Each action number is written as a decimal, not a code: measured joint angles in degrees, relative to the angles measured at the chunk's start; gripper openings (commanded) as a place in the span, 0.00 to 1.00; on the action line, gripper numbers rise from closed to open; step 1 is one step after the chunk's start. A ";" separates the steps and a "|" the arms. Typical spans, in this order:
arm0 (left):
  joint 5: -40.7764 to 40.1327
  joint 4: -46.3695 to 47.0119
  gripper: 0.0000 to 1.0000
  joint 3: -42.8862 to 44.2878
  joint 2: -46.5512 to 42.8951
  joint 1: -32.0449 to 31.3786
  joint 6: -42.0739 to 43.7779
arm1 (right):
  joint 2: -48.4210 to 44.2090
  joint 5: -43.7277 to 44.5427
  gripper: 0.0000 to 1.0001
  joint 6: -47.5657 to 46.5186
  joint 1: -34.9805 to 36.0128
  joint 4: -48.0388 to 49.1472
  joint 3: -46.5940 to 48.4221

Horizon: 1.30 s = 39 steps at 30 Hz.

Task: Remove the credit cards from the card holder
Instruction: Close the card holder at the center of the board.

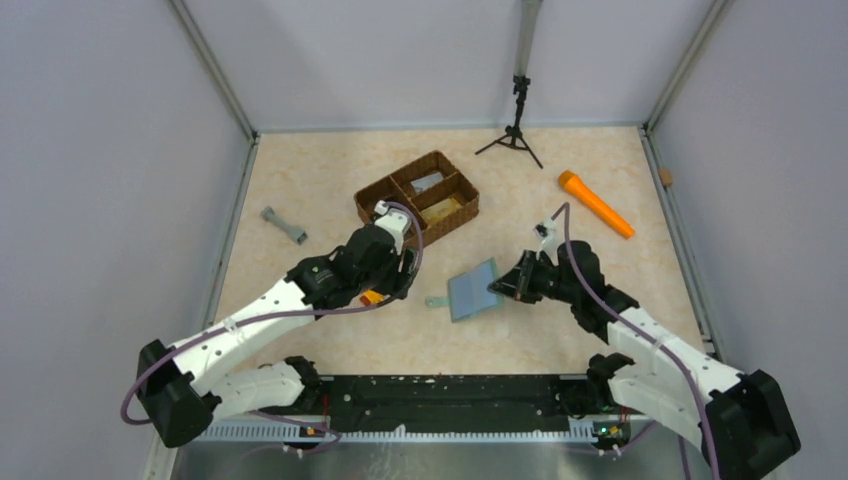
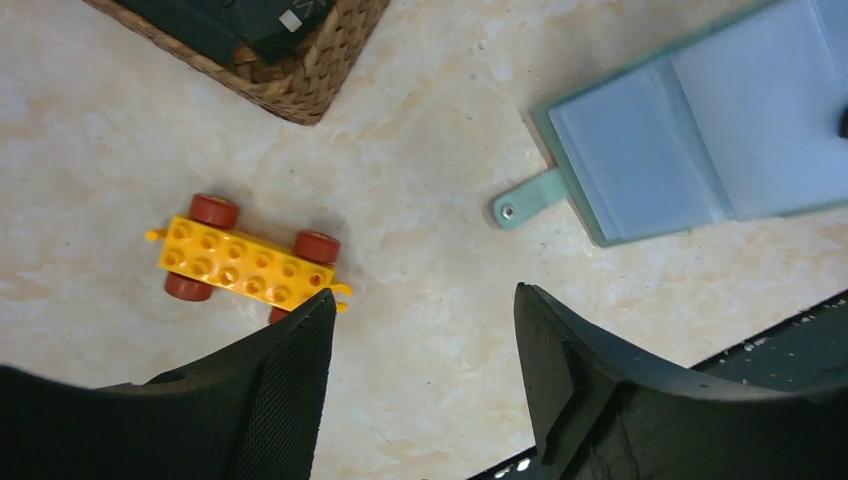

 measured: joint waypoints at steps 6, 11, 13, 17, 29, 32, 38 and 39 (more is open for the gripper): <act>6.97 6.51 0.66 -6.88 -4.02 0.09 -3.04 | 5.73 9.53 0.18 -8.35 2.36 -7.78 7.48; 12.50 10.40 0.65 -8.20 -0.13 0.09 -4.61 | 13.07 18.91 0.39 -12.98 9.42 -13.51 12.90; 13.75 11.63 0.65 -8.22 1.92 0.09 -5.14 | 15.82 21.55 0.51 -14.25 11.32 -15.28 14.67; 14.58 14.47 0.55 -8.76 4.46 0.48 -5.53 | 17.20 21.42 0.57 -15.23 13.27 -15.08 15.43; 24.33 26.27 0.43 -16.44 12.35 11.87 -8.17 | 18.53 14.53 0.33 -12.72 13.68 -4.44 14.47; 27.74 29.18 0.40 -16.79 14.88 12.79 -8.76 | 20.94 13.22 0.33 -11.72 13.73 -0.70 13.46; 30.99 33.55 0.38 -16.79 17.25 12.83 -9.62 | 27.89 11.19 0.33 -10.88 13.77 4.96 12.68; 31.28 34.03 0.38 -16.79 17.27 12.85 -9.75 | 29.14 11.10 0.32 -10.91 13.77 5.70 12.68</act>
